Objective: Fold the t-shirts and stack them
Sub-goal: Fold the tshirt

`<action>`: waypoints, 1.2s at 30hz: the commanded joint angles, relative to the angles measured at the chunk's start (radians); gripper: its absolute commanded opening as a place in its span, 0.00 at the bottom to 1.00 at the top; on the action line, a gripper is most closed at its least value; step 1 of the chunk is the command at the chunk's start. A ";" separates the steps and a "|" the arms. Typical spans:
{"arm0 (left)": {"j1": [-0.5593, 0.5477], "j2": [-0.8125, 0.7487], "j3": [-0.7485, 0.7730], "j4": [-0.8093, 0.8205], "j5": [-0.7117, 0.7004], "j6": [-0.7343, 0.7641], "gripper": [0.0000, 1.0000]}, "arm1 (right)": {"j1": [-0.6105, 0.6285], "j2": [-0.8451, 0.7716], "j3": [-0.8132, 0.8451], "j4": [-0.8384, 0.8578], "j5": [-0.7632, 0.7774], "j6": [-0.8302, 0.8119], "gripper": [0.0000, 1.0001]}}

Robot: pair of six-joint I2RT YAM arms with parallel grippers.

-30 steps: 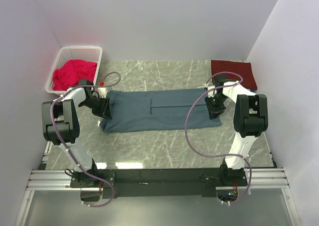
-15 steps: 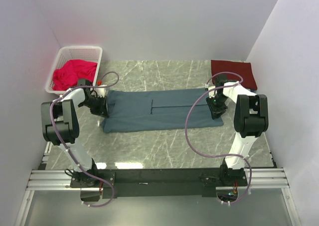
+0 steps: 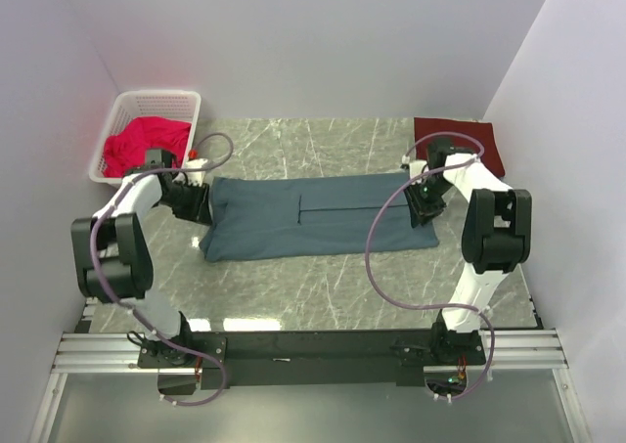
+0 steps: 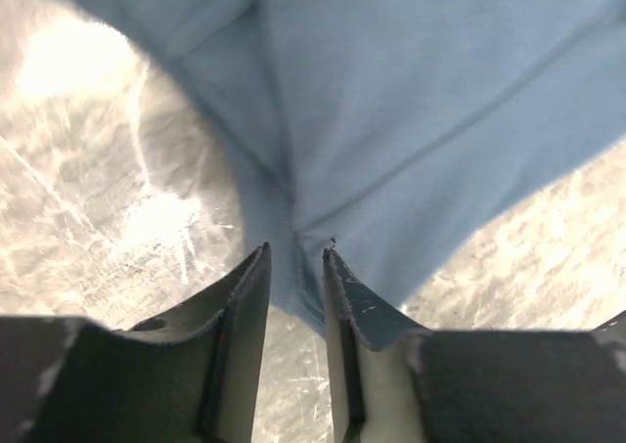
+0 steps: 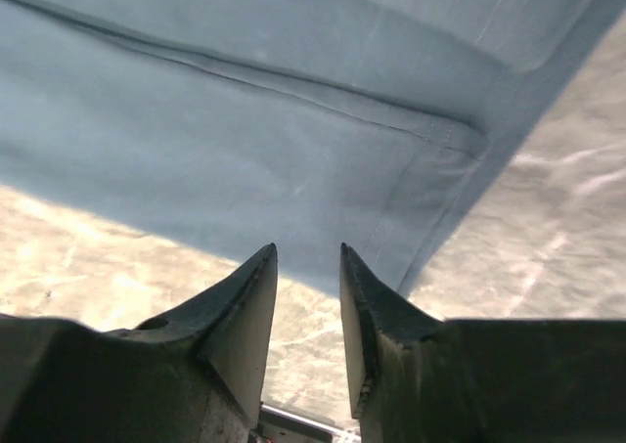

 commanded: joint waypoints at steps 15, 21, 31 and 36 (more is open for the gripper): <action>-0.220 0.040 -0.120 0.043 -0.174 -0.034 0.18 | 0.164 0.072 0.016 0.089 0.284 -0.092 0.12; -0.214 0.162 -0.020 0.099 -0.328 -0.045 0.15 | 0.258 0.020 -0.210 0.163 0.386 -0.140 0.11; -0.238 0.549 0.724 -0.072 -0.281 -0.036 0.23 | 0.709 -0.247 -0.344 0.024 0.025 -0.013 0.11; -0.237 0.469 0.811 -0.007 -0.221 -0.113 0.39 | 0.708 -0.327 -0.163 -0.070 -0.136 0.015 0.13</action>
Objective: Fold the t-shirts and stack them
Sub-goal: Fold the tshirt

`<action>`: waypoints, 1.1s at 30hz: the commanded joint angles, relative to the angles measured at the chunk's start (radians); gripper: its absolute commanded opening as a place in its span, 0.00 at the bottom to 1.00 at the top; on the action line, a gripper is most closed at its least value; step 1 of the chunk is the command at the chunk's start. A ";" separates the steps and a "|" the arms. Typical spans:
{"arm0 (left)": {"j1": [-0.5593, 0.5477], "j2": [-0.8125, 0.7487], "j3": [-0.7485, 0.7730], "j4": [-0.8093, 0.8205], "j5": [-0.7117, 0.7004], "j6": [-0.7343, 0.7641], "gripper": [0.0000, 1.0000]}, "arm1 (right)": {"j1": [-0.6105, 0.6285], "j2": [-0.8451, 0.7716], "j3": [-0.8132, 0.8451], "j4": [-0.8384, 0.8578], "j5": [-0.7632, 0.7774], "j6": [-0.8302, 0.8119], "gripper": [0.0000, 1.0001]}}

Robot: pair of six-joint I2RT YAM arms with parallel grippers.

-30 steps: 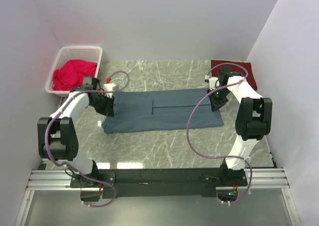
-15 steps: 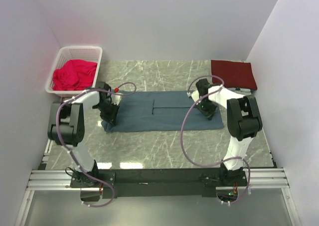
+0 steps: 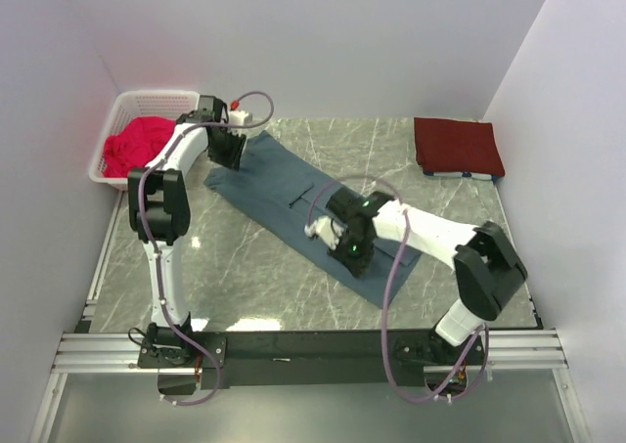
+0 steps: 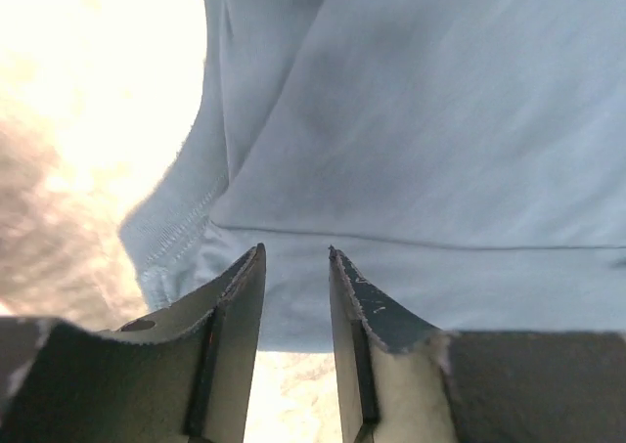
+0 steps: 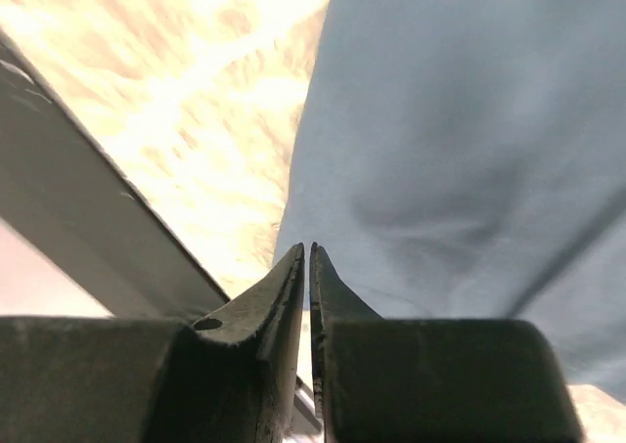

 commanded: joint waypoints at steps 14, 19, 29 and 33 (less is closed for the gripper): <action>-0.031 -0.328 -0.388 0.197 0.167 -0.265 0.17 | -0.361 0.260 0.293 0.074 0.243 -0.040 0.08; -0.031 -0.343 -0.461 0.222 0.085 -0.311 0.18 | -0.357 0.331 0.237 0.059 0.245 -0.043 0.07; -0.031 -0.219 -0.382 0.205 -0.003 -0.336 0.17 | -0.014 0.230 0.014 0.018 0.089 0.041 0.06; -0.035 -0.112 -0.290 0.167 -0.006 -0.324 0.16 | 0.157 0.208 0.034 -0.016 -0.075 0.107 0.08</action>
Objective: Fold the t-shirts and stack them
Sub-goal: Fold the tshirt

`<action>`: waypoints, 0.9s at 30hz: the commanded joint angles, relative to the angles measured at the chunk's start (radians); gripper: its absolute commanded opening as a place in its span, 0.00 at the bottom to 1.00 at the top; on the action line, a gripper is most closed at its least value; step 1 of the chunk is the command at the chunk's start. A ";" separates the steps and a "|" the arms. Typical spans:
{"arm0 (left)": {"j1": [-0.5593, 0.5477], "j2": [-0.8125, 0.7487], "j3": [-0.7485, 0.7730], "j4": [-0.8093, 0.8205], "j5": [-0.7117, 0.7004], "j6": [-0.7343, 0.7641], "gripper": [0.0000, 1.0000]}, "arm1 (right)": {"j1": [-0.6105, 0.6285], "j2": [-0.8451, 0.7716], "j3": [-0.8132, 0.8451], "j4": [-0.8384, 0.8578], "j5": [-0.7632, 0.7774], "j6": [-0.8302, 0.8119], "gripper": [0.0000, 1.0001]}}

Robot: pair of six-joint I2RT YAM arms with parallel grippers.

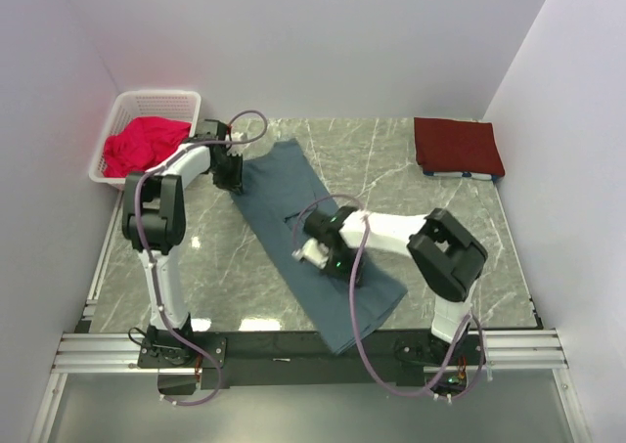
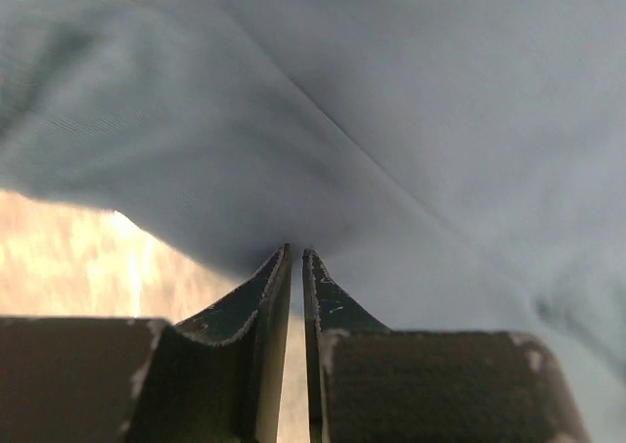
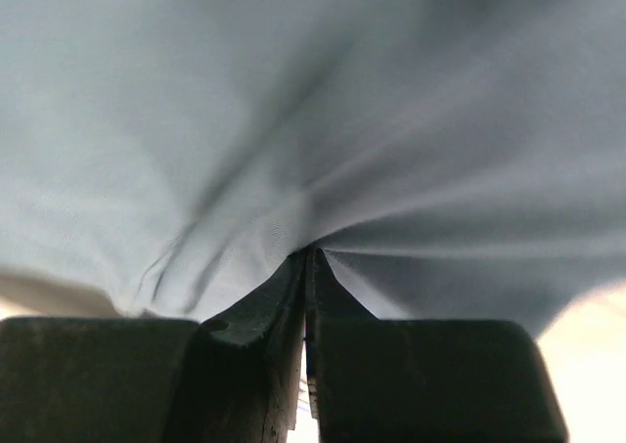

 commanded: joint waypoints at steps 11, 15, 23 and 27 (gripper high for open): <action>-0.126 0.419 0.655 -0.133 0.049 0.074 0.18 | -0.021 -0.199 0.180 -0.012 -0.479 0.138 0.13; -0.137 0.437 0.800 -0.111 0.062 0.054 0.27 | -0.194 -0.172 0.283 0.026 -0.425 0.167 0.13; -0.106 0.044 0.371 0.113 0.190 -0.025 0.50 | -0.401 0.026 0.508 0.183 -0.508 0.354 0.13; -0.106 -0.090 0.167 0.136 0.318 -0.077 0.48 | -0.417 0.114 0.551 0.294 -0.592 0.502 0.13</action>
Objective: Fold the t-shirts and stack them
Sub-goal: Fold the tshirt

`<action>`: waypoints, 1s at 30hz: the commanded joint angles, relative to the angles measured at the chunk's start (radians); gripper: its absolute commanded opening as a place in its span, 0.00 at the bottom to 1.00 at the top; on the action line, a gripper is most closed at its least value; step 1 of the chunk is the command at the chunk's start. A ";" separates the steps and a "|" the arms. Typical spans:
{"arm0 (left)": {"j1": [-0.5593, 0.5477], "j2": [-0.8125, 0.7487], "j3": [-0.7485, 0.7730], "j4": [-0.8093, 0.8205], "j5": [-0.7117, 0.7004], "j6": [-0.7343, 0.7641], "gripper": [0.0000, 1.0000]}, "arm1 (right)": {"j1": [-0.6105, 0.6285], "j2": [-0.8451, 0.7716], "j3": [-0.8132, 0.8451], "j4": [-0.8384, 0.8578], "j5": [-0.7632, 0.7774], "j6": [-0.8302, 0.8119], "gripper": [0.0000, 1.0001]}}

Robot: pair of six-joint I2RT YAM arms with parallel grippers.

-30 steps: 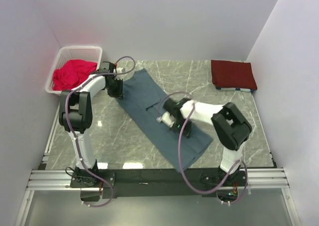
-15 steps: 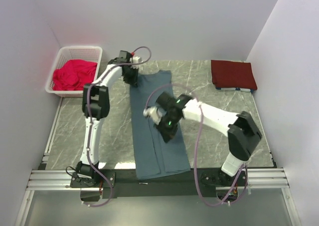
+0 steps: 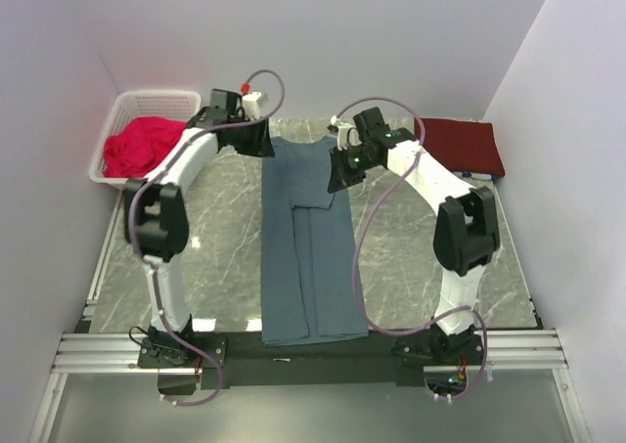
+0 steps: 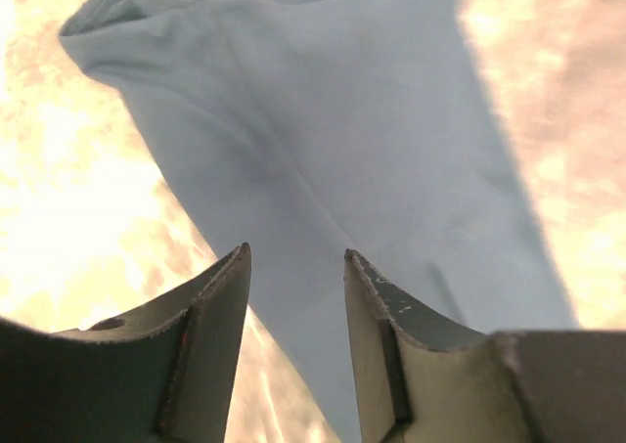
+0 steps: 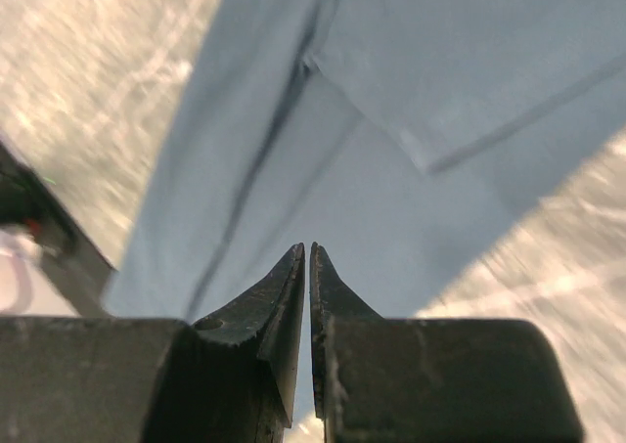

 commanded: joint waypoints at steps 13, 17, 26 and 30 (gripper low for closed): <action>-0.006 -0.065 -0.378 0.141 0.229 -0.134 0.33 | -0.007 0.301 0.096 0.262 -0.093 0.242 0.12; -0.003 0.016 -0.341 0.118 0.217 -0.113 0.32 | -0.035 0.352 0.086 0.308 -0.070 0.285 0.12; 0.017 0.153 -0.168 0.094 0.211 -0.122 0.32 | -0.105 0.533 0.316 0.250 -0.059 0.311 0.09; 0.022 0.224 -0.080 0.084 0.209 -0.142 0.32 | -0.135 0.626 0.497 0.195 -0.025 0.337 0.08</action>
